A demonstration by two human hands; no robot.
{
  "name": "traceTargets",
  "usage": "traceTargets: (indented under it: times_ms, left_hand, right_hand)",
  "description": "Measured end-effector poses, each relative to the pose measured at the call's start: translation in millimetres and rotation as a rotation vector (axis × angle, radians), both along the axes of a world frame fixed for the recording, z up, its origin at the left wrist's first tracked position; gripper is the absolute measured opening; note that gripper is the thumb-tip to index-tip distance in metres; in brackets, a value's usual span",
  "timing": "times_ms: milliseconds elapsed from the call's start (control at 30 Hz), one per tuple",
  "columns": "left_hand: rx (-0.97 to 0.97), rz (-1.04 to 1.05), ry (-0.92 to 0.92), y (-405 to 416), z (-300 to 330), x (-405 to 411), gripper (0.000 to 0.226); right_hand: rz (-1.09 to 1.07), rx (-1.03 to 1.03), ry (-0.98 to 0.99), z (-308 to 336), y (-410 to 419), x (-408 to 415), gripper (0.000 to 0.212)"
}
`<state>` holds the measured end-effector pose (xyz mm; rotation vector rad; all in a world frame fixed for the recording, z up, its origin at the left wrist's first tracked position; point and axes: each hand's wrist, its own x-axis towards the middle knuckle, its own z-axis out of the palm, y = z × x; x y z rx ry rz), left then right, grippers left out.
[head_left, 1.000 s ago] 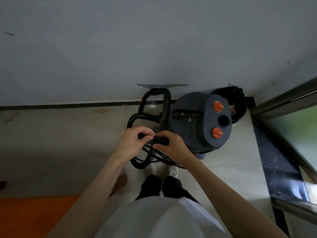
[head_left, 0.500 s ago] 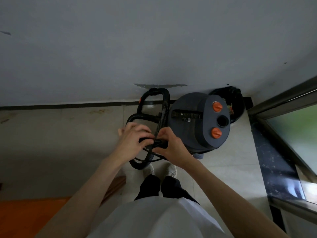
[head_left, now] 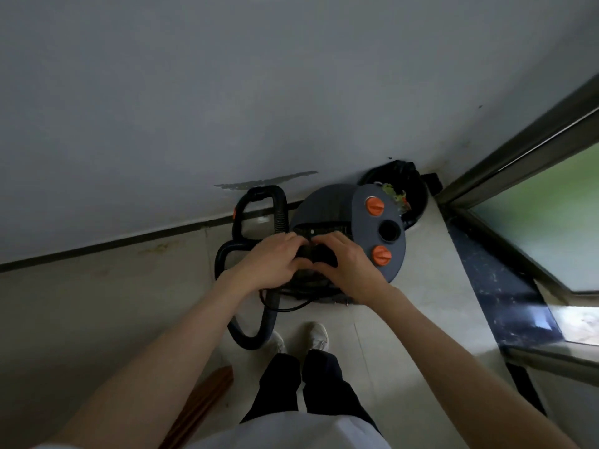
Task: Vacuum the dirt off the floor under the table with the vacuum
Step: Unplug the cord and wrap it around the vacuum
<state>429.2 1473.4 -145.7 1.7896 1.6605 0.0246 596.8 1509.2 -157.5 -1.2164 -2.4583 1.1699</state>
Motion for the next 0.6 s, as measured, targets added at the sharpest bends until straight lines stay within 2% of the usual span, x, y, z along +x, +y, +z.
traceTargets:
  times_ms: [167,300,467,600]
  left_hand:
    - [-0.089,0.051,-0.217,69.6,-10.8,9.6,0.028]
    - [-0.129,0.055,-0.311,121.4,-45.0,27.7,0.029]
    - [-0.012,0.029,-0.199,173.9,-106.6,31.8,0.031]
    - [0.065,0.065,-0.071,181.7,-161.2,26.6,0.035]
  right_hand:
    - [-0.172,-0.086,-0.028,-0.9,57.6,18.9,0.051]
    - [-0.257,-0.098,-0.092,-35.2,96.1,37.2,0.041]
    - [-0.391,-0.020,-0.115,-93.5,128.2,52.7,0.030]
    - [-0.492,0.053,-0.254,-130.3,119.7,58.5,0.040]
